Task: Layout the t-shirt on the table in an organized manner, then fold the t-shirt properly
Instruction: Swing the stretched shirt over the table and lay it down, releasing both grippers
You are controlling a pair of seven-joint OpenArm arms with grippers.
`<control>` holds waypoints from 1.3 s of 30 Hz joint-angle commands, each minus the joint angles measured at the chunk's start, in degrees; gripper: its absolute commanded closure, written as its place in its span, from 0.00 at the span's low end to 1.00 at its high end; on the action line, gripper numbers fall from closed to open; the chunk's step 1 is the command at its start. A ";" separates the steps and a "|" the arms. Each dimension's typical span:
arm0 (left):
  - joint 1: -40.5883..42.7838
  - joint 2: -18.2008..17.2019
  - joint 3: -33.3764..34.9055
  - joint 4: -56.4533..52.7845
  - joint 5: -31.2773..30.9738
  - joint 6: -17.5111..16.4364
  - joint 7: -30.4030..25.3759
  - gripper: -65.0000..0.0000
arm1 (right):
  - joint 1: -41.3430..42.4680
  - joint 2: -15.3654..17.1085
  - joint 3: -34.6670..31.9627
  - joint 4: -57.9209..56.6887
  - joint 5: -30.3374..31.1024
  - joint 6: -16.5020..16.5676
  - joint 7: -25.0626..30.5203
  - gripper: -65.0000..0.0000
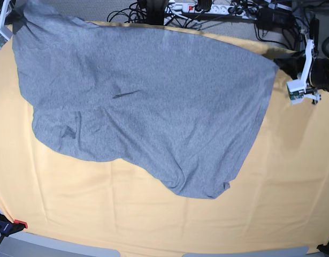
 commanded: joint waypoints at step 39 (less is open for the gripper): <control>0.92 -6.01 -0.72 0.39 -0.84 1.66 0.04 0.35 | -0.44 0.63 0.72 0.44 -9.16 0.04 -0.23 0.35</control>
